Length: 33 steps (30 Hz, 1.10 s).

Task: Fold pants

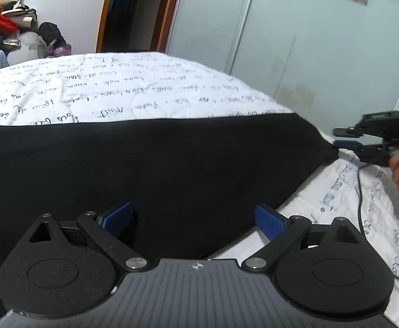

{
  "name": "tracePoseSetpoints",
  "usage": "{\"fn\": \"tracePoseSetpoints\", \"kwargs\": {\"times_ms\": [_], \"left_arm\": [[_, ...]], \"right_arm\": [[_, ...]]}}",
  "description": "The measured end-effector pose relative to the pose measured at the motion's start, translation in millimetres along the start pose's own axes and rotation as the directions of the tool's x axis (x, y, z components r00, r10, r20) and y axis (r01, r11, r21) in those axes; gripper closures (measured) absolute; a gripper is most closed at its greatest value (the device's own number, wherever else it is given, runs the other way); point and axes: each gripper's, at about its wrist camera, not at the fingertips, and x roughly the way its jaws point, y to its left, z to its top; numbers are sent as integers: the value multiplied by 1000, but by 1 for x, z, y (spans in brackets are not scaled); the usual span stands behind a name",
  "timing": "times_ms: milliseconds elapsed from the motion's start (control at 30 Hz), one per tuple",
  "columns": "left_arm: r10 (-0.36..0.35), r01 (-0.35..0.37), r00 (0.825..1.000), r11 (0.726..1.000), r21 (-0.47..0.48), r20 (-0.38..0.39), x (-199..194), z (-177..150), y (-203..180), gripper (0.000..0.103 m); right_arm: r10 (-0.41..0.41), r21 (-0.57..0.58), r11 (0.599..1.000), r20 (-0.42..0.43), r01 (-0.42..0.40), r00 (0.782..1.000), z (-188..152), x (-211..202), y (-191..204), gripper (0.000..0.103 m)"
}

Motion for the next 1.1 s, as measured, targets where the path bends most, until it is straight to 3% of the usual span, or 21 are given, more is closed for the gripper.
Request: {"fn": "tracePoseSetpoints", "kwargs": {"times_ms": [67, 100, 300, 333, 400, 467, 567, 600, 633, 700, 833, 933, 1000, 1100], "left_arm": [[0, 0, 1000, 1000, -10, 5, 1, -1, 1, 5], [-1, 1, 1000, 1000, -12, 6, 2, -1, 1, 4], [-2, 2, 1000, 1000, -3, 5, 5, 0, -1, 3], [-6, 6, 1000, 1000, -9, 8, 3, -1, 0, 3], [-14, 15, 1000, 1000, -20, 13, 1, -2, 3, 3], [-20, 21, 1000, 999, -28, 14, 1, -1, 4, 3], [-24, 24, 1000, 999, -30, 15, 0, -2, 4, 3], [-25, 25, 1000, 999, -32, 15, 0, -2, 4, 2], [-27, 27, 1000, 999, -34, 15, 0, -2, 4, 2], [-35, 36, 999, 998, -43, 17, -1, -2, 6, 2], [-45, 46, 999, 997, -57, 23, -2, -2, 8, 2], [-48, 49, 999, 997, -58, 23, -1, -2, 8, 2], [-54, 56, 998, 996, -63, 25, -2, -2, 9, 2], [-61, 63, 998, 995, -72, 28, -2, -2, 11, 2]], "right_arm": [[15, 15, 1000, -27, -14, 1000, -4, -11, -1, 61], [-9, 33, 999, -60, 11, 998, -6, -11, -2, 56], [-76, 122, 989, -98, 88, 992, -4, -12, -8, 58], [-82, 135, 986, -98, 95, 992, -5, -13, -10, 54], [-42, 202, 978, -97, 61, 994, -9, -9, -17, 40], [18, 271, 962, -79, 4, 997, -10, -2, -21, 39], [12, 247, 969, -60, 3, 998, -12, 13, -15, 46], [-7, 234, 972, -54, 19, 999, -13, 14, -10, 59], [-43, 203, 978, -52, 53, 998, -13, 14, -5, 99], [-77, 120, 989, -47, 82, 996, -11, 21, 4, 98], [-10, 22, 1000, 0, 10, 1000, 0, 6, 28, 98], [-64, -53, 997, -7, 63, 998, 3, 9, 34, 98], [-135, -56, 990, -68, 132, 988, 0, 29, 14, 98], [-46, 96, 994, -73, 53, 996, -8, 30, -25, 99]]}}
